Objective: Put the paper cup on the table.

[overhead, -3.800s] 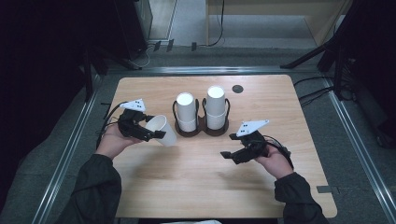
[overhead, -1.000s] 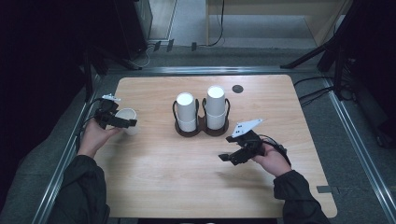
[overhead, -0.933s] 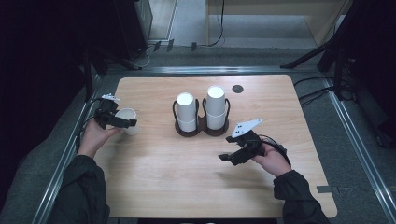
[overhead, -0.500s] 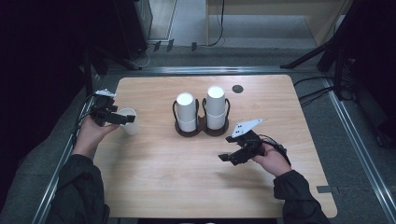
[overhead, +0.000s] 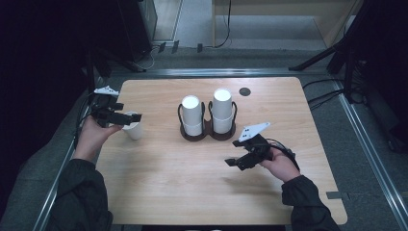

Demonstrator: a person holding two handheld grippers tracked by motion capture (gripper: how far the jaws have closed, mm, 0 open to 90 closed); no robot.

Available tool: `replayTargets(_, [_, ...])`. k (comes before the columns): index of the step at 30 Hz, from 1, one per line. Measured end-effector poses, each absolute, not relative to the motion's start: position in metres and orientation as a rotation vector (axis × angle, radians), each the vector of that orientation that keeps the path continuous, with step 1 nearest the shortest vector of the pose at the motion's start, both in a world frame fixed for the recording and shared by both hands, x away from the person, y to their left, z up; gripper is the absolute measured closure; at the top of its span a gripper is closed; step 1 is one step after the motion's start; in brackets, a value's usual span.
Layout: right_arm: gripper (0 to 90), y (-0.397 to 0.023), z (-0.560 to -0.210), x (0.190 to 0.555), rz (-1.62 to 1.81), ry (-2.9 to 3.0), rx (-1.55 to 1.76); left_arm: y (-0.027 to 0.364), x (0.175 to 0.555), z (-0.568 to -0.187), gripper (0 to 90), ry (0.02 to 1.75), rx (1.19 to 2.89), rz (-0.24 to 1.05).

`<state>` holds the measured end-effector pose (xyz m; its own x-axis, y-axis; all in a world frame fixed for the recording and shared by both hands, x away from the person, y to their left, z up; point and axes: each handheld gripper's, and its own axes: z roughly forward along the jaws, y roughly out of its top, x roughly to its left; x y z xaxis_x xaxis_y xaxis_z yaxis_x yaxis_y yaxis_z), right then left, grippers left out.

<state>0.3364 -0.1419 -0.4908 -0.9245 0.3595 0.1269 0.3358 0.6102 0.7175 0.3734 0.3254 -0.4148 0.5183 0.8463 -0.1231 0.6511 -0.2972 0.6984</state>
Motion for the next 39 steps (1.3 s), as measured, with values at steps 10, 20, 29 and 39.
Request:
replayTargets(10, [22.1,-0.144,-0.490,0.336,1.236,2.784,0.608,0.310,0.369,-0.418,2.7,1.203,2.068,0.339])
replayTargets(20, [22.1,-0.142,-0.489,0.334,1.229,2.789,0.597,0.290,0.363,-0.426,2.7,1.144,2.074,0.283])
replayTargets(29, [22.1,-0.142,-0.490,0.335,1.221,2.794,0.588,0.268,0.357,-0.440,2.7,1.114,2.108,0.234])
replayTargets(39, [22.1,-0.140,-0.490,0.334,1.217,2.800,0.584,0.249,0.348,-0.452,2.7,1.089,2.079,0.215])
